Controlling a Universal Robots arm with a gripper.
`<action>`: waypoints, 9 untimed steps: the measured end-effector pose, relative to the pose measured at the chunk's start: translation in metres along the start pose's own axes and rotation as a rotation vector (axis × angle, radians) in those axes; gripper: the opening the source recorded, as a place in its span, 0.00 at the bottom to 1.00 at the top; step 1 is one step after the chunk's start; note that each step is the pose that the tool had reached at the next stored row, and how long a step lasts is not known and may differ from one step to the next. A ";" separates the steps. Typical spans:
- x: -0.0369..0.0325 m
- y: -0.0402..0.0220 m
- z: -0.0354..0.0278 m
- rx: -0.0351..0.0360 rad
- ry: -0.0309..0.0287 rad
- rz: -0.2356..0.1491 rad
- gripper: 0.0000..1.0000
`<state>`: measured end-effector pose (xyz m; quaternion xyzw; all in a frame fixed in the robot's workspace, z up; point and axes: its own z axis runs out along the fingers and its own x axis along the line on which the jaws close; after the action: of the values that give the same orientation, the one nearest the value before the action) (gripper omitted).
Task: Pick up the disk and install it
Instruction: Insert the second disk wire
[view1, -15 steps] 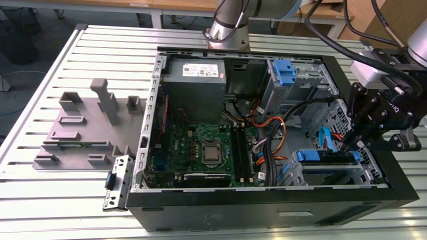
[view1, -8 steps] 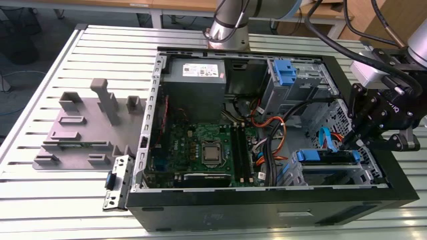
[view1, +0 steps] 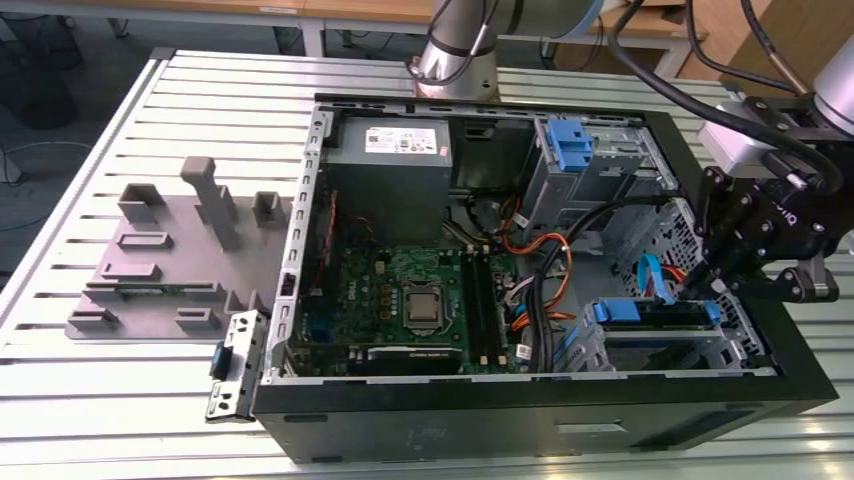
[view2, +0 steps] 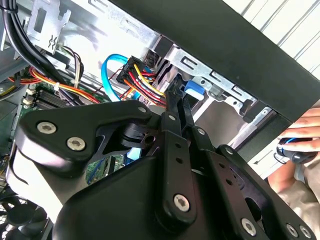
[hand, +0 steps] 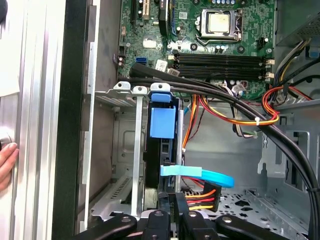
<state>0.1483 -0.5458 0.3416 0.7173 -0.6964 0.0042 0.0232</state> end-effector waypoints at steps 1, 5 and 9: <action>0.0000 0.0011 0.0001 0.0018 0.0000 0.000 0.16; 0.0001 0.0046 0.0009 0.0066 0.0001 0.000 0.16; 0.0005 0.0061 0.0023 0.0076 0.0001 -0.001 0.16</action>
<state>0.1422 -0.5466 0.3396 0.7178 -0.6959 0.0068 0.0205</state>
